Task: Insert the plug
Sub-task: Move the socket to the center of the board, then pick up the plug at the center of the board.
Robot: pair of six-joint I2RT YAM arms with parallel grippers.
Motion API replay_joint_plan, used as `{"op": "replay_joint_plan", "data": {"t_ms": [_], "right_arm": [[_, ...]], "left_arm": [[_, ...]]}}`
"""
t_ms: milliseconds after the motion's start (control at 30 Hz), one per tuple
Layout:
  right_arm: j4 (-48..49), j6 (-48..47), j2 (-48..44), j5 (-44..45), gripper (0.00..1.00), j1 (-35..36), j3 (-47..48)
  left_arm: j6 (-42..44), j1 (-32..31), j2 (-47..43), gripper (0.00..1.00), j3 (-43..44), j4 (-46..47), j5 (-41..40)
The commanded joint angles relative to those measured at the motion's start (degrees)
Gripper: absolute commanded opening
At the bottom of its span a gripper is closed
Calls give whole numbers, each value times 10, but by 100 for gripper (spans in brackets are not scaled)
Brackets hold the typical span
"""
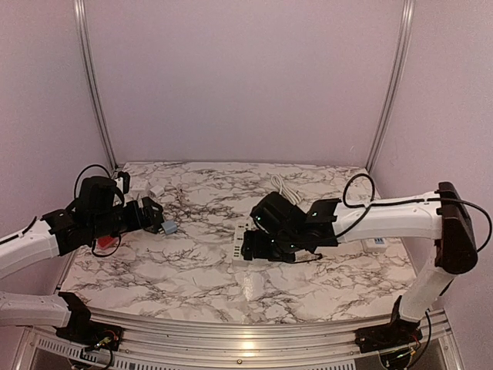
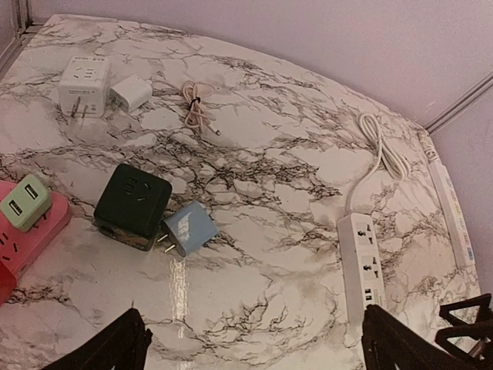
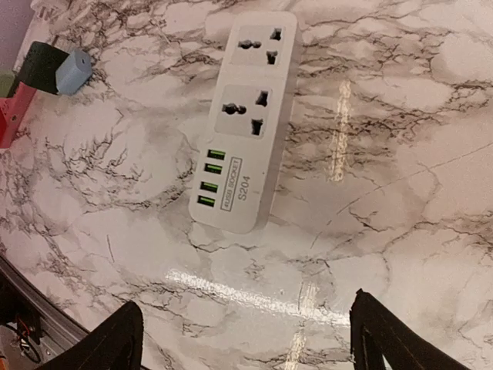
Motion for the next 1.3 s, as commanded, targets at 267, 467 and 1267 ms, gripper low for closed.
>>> {"op": "replay_joint_plan", "data": {"t_ms": [267,467,1267], "right_arm": [[-27,49,-349,93,99,10,-206],[-41,79,-395,108,99,10,-247],[7,92,-360,59,98,10,-287]], "left_arm": [[95,19,150,99,110,-57,-121],[84,27,197,99,119,-46,-130],[114,46,379,99,152,29,-199]]}}
